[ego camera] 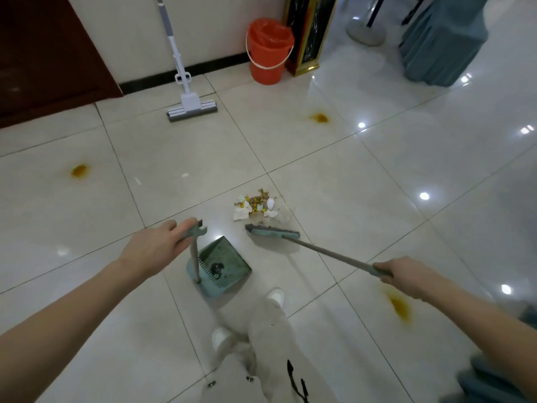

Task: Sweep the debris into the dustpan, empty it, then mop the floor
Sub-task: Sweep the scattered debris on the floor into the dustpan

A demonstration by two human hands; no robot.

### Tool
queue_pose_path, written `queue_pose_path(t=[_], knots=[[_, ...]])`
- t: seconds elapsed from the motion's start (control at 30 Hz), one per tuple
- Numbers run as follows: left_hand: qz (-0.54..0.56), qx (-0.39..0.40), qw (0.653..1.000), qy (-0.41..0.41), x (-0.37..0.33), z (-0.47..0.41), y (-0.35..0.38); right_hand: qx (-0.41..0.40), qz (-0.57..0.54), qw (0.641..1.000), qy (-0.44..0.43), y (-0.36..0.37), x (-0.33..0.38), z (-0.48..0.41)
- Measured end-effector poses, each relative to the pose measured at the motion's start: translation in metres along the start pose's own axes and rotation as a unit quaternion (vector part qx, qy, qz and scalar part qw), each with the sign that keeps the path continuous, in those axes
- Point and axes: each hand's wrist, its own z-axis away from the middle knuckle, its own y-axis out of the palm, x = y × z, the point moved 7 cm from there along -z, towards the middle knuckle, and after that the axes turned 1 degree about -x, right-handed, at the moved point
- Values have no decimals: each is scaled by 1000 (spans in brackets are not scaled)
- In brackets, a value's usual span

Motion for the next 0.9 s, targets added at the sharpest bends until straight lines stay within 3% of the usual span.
queue_pose_path(t=[0.3, 0.63, 0.9], knots=[[20, 3, 999, -44, -19, -35, 5, 6, -89, 994, 63, -16, -14, 11], [29, 13, 997, -73, -26, -83, 15, -6, -252, 958, 136, -55, 7, -123], [25, 21, 992, -119, -12, -119, 13, 3, -291, 948, 126, -85, 50, -196]])
